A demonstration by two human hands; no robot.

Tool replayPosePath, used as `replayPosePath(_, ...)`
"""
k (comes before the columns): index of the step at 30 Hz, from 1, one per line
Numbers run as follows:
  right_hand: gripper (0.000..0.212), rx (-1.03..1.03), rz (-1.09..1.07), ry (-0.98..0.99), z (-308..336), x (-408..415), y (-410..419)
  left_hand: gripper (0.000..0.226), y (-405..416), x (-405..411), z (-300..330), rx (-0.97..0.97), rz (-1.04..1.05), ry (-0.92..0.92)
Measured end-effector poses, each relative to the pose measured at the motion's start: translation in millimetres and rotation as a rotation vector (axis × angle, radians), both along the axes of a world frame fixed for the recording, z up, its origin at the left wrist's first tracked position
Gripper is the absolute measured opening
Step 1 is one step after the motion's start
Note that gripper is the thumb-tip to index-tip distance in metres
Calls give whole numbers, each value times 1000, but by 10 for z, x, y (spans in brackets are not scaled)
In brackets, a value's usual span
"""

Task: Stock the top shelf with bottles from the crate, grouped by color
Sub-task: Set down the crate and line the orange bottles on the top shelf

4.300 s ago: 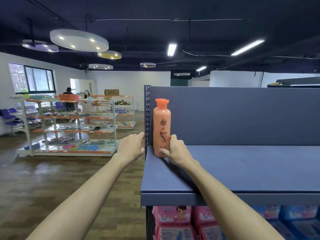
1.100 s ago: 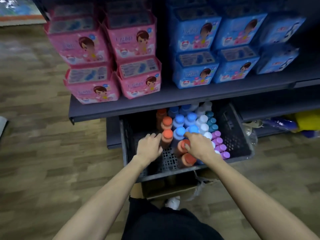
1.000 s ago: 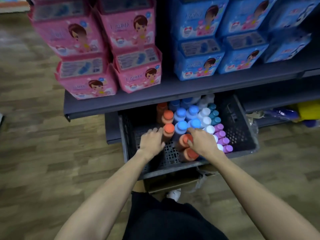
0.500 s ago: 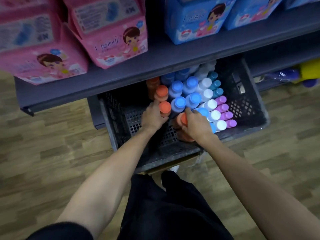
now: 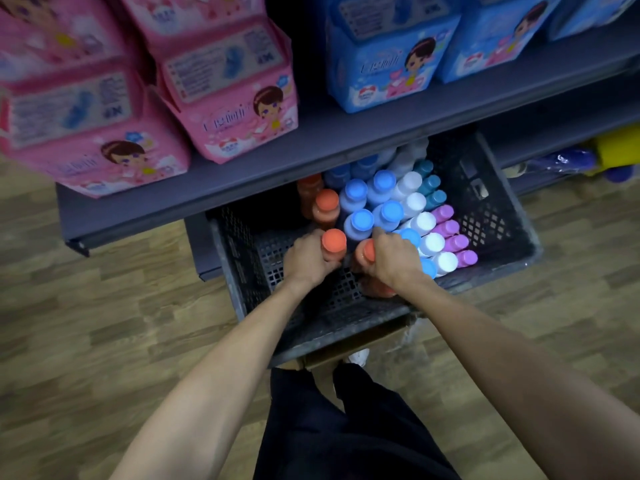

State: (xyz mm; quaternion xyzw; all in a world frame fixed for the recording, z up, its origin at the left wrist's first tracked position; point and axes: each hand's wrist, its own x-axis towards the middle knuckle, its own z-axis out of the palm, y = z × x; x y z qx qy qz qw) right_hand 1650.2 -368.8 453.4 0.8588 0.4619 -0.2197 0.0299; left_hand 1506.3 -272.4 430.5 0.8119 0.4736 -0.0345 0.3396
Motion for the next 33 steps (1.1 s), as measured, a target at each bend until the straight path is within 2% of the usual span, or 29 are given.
replayPosePath(3, 42, 24, 31, 4, 220, 57, -25, 53, 26, -126, 181, 12, 9, -40)
replayPosePath(12, 43, 226, 2, 272, 1063, 214, -15, 54, 205, -277, 934, 178, -54, -147)
replayPosePath(17, 29, 374, 92, 376, 1403, 288, -8, 65, 210, -323, 1383, 221, 10, -246)
replayPosePath(20, 41, 416, 160, 342, 1547, 340, 13, 62, 215, -381, 1622, 234, 45, -291)
replayPosePath(26, 50, 586, 298, 253, 1985, 348, 123, 48, 188, -426, 2174, 373, 16, -295)
replayPosePath(33, 64, 749, 406, 125, 2594, 362, 297, 50, 205, -462, 2710, 524, 11, -302)
